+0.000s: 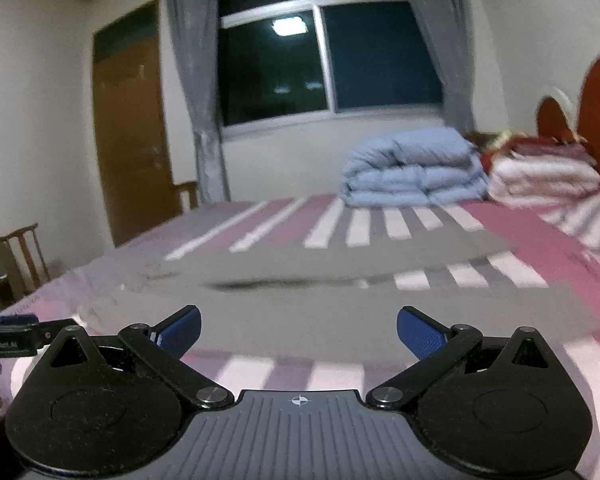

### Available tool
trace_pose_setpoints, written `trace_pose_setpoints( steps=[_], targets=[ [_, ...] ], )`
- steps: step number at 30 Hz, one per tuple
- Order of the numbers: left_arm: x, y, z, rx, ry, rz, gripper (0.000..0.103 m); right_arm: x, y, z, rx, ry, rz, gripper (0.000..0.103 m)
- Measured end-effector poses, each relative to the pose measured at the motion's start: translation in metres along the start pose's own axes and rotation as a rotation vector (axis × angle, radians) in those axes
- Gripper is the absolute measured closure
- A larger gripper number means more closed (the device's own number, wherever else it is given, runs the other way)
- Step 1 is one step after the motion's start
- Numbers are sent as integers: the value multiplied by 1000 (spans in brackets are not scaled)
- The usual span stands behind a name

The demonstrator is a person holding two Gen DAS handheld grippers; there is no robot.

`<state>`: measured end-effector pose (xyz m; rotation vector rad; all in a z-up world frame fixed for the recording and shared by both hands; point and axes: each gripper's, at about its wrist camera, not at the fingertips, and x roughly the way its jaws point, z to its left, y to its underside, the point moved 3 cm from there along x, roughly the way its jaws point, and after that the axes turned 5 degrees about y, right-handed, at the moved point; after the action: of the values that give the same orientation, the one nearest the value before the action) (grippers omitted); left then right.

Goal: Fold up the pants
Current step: 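Move both grippers down to the leg ends of the grey sweatpants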

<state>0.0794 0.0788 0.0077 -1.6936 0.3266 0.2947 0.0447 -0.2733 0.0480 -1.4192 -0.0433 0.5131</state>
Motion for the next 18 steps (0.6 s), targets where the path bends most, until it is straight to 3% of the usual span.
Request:
trace_pose_setpoints(
  steps=[4,7,14,16,18],
  targets=[
    [29,-28,38,16,-16,72,6,39,-38,9,-39,-69,-13,0],
    [38,-45,64,-3,-44,62,6,72,-61,15,-31,-95,-21,0],
    [76,-79,132,-122,25,102,6,153,-89,36,-116,-158,-6,0],
    [90,-91,145,-69,-43,82,6,178,-93,39,-121,-169,19,0],
    [112,-105,159,-44,-54,99,6,207,-100,41,-124,-183,50,0]
  ],
)
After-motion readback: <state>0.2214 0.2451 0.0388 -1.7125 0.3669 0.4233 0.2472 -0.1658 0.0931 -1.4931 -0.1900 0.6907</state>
